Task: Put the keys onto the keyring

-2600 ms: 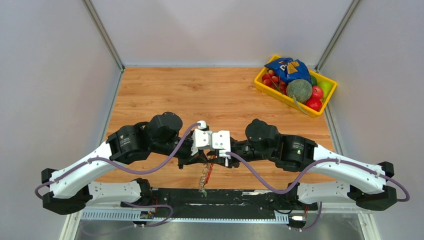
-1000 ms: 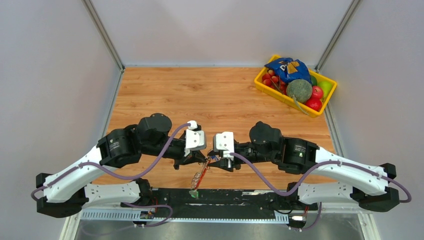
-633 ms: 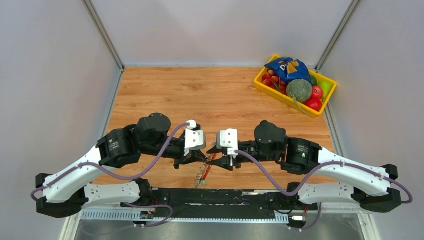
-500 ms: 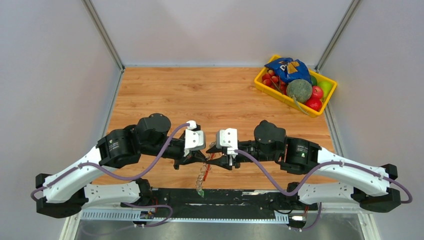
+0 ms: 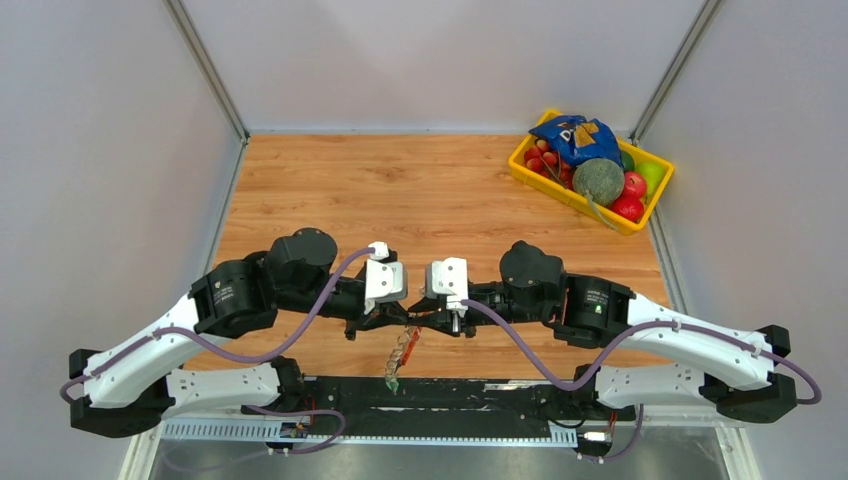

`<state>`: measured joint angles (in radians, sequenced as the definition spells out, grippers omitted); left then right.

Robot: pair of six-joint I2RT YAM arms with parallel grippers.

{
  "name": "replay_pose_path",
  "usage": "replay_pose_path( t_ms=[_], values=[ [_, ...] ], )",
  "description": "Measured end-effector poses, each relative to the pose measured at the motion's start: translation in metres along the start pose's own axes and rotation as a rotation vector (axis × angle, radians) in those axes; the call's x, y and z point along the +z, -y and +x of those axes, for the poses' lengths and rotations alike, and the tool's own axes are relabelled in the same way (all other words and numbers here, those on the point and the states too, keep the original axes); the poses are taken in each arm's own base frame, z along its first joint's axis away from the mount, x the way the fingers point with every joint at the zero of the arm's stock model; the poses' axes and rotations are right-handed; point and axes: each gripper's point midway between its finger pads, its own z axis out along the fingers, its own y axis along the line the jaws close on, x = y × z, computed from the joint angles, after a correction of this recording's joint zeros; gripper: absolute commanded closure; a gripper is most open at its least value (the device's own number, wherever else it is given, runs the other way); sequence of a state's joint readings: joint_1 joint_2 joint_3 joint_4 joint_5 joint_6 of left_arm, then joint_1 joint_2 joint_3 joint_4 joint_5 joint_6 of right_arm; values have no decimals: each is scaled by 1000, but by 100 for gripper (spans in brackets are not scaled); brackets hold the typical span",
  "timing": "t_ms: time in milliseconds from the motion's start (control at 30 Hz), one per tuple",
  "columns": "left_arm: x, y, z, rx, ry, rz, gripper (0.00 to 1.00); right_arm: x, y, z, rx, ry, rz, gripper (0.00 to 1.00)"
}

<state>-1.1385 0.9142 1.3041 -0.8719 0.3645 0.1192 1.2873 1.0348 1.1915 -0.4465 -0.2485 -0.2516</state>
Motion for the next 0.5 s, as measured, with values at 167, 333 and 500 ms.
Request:
replay_pose_path(
  t_ms=[167, 333, 500],
  values=[
    [0, 0, 0, 1, 2, 0, 100, 0, 0, 0, 4, 2, 0, 76],
    [0, 0, 0, 1, 2, 0, 100, 0, 0, -1, 7, 3, 0, 76],
    [0, 0, 1, 0, 0, 0, 100, -1, 0, -1, 8, 5, 1, 75]
  ],
)
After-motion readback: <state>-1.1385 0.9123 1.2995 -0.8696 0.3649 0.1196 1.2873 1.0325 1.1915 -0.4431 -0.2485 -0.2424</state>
